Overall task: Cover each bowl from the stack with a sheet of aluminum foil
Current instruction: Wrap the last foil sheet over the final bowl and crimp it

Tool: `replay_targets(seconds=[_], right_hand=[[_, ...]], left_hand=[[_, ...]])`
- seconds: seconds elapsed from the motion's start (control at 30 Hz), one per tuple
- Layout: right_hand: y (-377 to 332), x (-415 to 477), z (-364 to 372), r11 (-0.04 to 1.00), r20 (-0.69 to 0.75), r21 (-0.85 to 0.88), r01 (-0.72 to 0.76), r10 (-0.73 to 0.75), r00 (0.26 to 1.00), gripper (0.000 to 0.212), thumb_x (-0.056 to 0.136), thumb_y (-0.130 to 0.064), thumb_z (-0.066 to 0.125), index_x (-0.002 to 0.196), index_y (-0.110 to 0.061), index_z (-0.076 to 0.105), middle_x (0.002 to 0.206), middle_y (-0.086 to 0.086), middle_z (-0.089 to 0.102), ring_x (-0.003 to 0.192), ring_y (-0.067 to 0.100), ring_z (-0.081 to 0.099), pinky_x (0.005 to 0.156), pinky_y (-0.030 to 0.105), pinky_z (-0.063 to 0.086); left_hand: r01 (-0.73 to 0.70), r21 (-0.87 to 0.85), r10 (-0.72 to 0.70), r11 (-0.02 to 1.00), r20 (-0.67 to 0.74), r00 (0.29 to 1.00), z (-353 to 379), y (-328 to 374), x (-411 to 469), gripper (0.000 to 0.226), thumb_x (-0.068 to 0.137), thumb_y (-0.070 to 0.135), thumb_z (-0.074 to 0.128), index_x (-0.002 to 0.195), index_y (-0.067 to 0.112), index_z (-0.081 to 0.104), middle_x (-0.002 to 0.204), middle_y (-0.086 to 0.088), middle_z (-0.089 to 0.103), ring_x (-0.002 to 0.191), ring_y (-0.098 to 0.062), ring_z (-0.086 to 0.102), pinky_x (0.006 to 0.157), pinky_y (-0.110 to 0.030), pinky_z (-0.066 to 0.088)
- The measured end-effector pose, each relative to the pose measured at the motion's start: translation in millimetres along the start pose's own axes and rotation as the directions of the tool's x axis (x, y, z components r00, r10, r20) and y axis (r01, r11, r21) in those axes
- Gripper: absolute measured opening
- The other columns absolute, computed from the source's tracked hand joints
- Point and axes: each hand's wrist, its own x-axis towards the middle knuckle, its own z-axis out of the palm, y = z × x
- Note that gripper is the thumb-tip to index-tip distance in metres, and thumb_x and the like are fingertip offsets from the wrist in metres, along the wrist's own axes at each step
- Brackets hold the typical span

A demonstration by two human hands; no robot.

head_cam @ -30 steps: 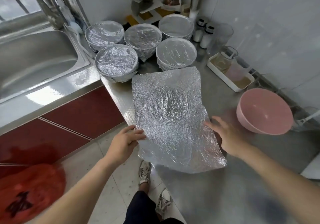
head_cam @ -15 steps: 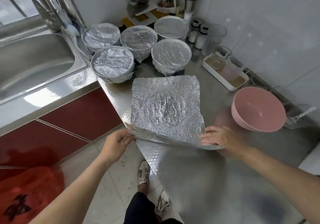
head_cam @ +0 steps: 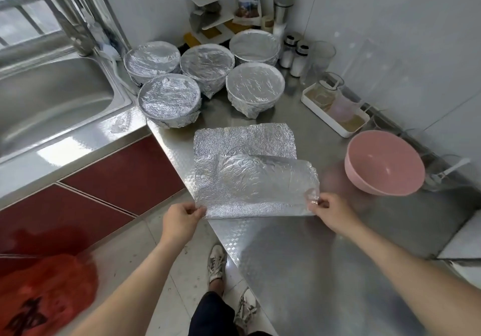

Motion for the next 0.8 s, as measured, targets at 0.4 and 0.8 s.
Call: replay_targets(seconds=[0.4,0.8], right_hand=[[-24.0,5.0,18.5,0.919,-0.131,-0.361,-0.157,0.117,0.984,0.025,0.094,-0.031,0.048,0.080,-0.013,0.058,0.094,0.012,0.066,0.090,0.034,0.060,0.066,0.034,0.039],[-37.9,-4.7,26.8,0.774,-0.212,-0.617,-0.141,0.009,0.977,0.028,0.102,-0.036,0.034,0.103,-0.015,0.053,0.104,0.006,0.068,0.104,0.025,0.061,0.086,0.035,0.037]], left_hand=[[0.035,0.210,-0.018,0.977,-0.079,0.997,5.4,19.2,-7.0,0.025,0.086,0.024,0.067,0.062,0.018,0.061,0.055,0.004,0.055,0.058,-0.014,0.051,0.050,-0.026,0.032],[0.026,0.189,-0.004,0.982,-0.116,0.993,6.7,19.0,-9.6,0.008,0.085,0.023,0.069,0.084,0.022,0.061,0.082,0.003,0.064,0.087,-0.024,0.062,0.069,-0.028,0.036]])
